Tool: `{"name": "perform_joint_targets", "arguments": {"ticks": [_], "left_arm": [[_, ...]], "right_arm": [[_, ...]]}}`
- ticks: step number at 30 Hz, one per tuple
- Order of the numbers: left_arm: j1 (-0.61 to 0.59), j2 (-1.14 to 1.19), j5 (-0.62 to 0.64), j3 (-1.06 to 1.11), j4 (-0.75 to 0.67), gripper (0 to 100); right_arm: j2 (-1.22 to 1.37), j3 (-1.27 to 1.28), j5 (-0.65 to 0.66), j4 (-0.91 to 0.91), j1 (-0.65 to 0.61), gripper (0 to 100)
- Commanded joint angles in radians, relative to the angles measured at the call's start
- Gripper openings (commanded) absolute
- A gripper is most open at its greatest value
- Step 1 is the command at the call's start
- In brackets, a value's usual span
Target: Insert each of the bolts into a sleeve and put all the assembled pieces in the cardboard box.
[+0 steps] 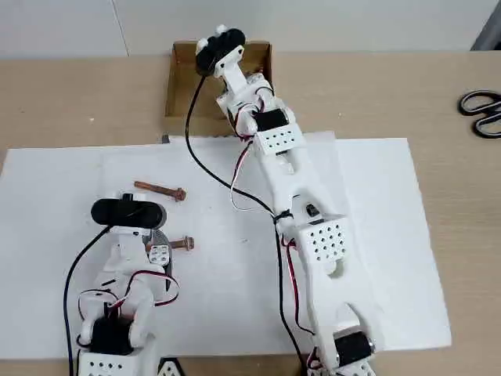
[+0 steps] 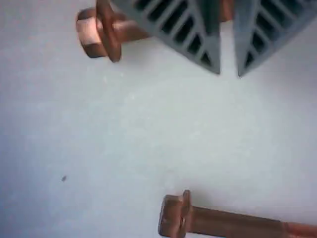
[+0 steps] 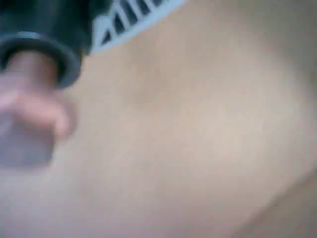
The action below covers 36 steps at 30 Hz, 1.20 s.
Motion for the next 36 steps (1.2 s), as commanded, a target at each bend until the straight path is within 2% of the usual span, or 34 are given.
{"name": "perform_joint_targets", "arguments": {"ticks": [1, 4, 8, 14, 27, 31, 36], "left_arm": [[-0.002, -0.009, 0.000, -0.001, -0.003, 1], [-0.002, -0.009, 0.000, -0.002, -0.003, 1], [-0.002, -0.009, 0.000, -0.002, -0.003, 1], [-0.002, -0.009, 0.000, -0.002, -0.003, 1], [-0.002, -0.009, 0.000, -0.002, -0.003, 1], [-0.002, -0.009, 0.000, -0.002, -0.003, 1], [-0.003, -0.009, 0.000, -0.002, -0.003, 1]], "right_arm": [[-0.053, -0.069, 0.020, 0.048, 0.002, 15.6], [-0.061, -0.069, 0.020, 0.067, 0.004, 19.3], [-0.097, -0.069, 0.021, 0.094, 0.005, 19.5], [-0.216, -0.069, 0.020, 0.240, 0.005, 19.5], [-0.460, -0.069, 0.006, 0.871, 0.004, 19.5], [-0.478, -0.069, -0.126, 1.024, 0.001, 19.5], [-0.489, -0.064, -0.325, 1.050, 0.005, 19.5]]}}
